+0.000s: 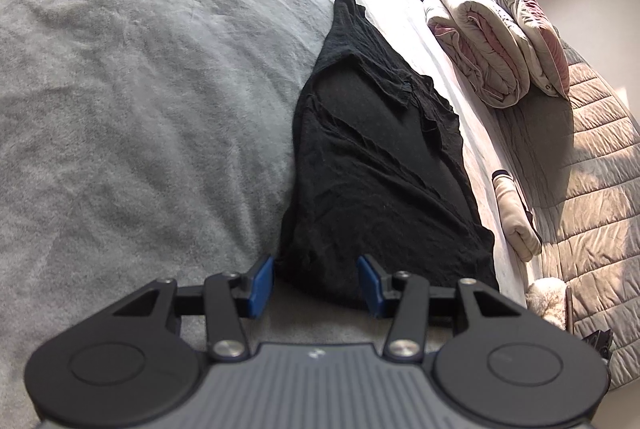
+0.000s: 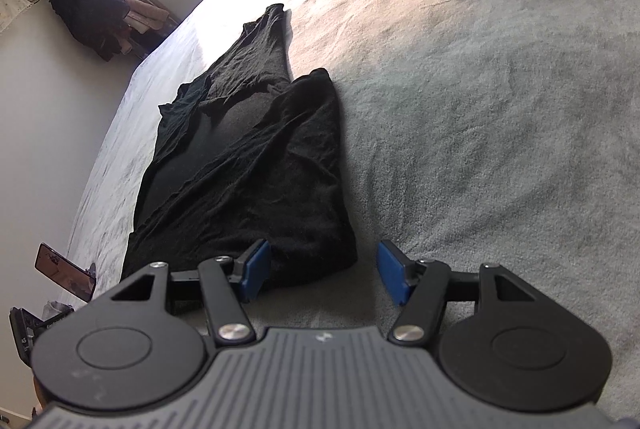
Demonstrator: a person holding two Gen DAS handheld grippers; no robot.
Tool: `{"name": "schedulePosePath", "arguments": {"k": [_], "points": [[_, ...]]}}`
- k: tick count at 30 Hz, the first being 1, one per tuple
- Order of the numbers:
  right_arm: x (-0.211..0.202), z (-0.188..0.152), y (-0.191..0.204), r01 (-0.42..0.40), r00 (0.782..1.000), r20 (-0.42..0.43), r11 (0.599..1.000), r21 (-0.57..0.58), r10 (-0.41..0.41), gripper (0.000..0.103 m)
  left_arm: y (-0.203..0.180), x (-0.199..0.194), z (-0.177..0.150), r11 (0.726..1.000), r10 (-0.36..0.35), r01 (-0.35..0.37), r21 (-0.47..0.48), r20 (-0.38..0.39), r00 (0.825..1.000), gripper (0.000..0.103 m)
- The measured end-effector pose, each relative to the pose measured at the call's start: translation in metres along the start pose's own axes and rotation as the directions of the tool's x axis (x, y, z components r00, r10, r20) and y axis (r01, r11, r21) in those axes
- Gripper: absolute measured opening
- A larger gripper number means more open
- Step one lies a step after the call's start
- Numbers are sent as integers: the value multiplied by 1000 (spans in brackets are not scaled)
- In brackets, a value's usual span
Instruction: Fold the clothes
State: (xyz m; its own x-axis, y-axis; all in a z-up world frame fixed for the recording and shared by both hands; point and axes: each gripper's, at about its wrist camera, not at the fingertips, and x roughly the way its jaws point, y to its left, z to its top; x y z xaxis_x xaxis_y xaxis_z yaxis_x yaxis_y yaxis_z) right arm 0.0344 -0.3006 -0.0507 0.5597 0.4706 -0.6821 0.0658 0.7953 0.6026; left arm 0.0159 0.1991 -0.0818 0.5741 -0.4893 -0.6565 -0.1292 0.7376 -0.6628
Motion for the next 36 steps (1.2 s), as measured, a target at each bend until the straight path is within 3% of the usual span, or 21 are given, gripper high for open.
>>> {"name": "schedulePosePath", "arguments": {"k": [11,31,33,36], "points": [[5,7,0,-16,1000,-7,1000,13,16,64,9,4,7,998,-45,45,-42,-16,999,46],[21,21,6,-71,997,-46,994,-87,67,63,8,15,21,994,-89,93,65,-65,994,46],[21,24,7,-67,996,-63,992,-105,61,59,8,16,25,994,-76,82,76,-82,994,40],[21,30,4,-61,995,-80,993,-106,53,48,4,15,29,992,-46,56,111,-88,995,39]]}}
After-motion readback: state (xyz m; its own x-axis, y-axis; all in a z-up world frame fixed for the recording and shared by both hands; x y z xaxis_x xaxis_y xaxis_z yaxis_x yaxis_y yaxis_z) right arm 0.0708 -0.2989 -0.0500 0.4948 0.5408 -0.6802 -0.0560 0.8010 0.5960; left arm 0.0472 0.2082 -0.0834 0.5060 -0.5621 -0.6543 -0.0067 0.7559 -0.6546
